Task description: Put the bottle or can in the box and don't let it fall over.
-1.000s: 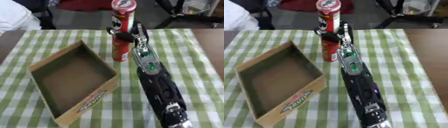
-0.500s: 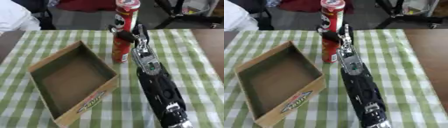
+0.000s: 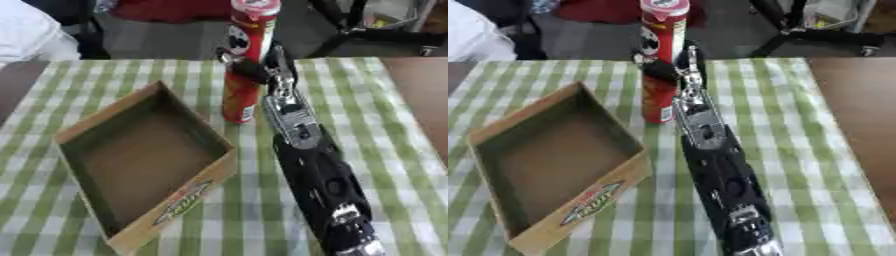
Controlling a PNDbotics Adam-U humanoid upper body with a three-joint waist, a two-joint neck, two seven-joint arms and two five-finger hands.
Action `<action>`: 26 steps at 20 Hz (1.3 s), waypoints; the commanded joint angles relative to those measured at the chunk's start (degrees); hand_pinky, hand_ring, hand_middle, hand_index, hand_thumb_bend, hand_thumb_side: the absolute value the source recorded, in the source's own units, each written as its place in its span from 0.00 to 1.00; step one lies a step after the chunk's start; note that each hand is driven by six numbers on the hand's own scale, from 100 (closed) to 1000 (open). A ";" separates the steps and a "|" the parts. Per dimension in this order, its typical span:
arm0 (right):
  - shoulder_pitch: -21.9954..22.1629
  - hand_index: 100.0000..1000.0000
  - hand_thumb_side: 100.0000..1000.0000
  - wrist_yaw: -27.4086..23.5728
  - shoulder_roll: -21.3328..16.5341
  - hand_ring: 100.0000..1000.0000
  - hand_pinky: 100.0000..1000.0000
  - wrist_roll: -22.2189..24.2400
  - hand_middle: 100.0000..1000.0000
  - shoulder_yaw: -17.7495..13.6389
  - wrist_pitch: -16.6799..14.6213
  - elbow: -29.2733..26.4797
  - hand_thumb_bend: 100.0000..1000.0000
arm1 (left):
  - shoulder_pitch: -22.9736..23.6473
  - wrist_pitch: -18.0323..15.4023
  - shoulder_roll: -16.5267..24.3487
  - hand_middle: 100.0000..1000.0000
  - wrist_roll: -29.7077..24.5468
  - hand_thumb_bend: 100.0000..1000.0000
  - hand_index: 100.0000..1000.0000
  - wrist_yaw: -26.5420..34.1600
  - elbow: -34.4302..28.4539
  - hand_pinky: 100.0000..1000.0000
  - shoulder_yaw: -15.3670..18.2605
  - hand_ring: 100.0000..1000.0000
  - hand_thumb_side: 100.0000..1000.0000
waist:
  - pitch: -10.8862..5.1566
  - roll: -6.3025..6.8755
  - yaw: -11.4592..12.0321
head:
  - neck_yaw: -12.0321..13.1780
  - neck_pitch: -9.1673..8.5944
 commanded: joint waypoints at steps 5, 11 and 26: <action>-2.09 0.24 0.00 0.09 -1.03 0.35 0.90 0.84 0.41 2.52 -0.37 -3.45 0.24 | 0.28 -0.18 0.89 0.72 -0.26 0.46 0.74 -0.26 -0.87 0.82 0.40 0.97 0.59 | -2.85 0.02 -0.45 | -0.12 1.70; -4.10 0.23 0.00 -0.45 1.31 0.33 0.89 2.24 0.40 5.32 0.51 -4.05 0.28 | 1.02 -0.23 1.30 0.72 -0.28 0.46 0.74 -0.54 -0.72 0.82 0.44 0.97 0.59 | -5.40 0.10 -1.26 | -0.61 3.96; -4.91 0.22 0.00 -3.36 9.94 0.32 0.89 7.01 0.39 13.23 1.37 -7.73 0.29 | 2.44 -0.37 2.21 0.72 0.02 0.46 0.74 -0.99 -0.45 0.82 0.75 0.97 0.58 | -8.90 -0.27 -2.02 | -0.24 6.76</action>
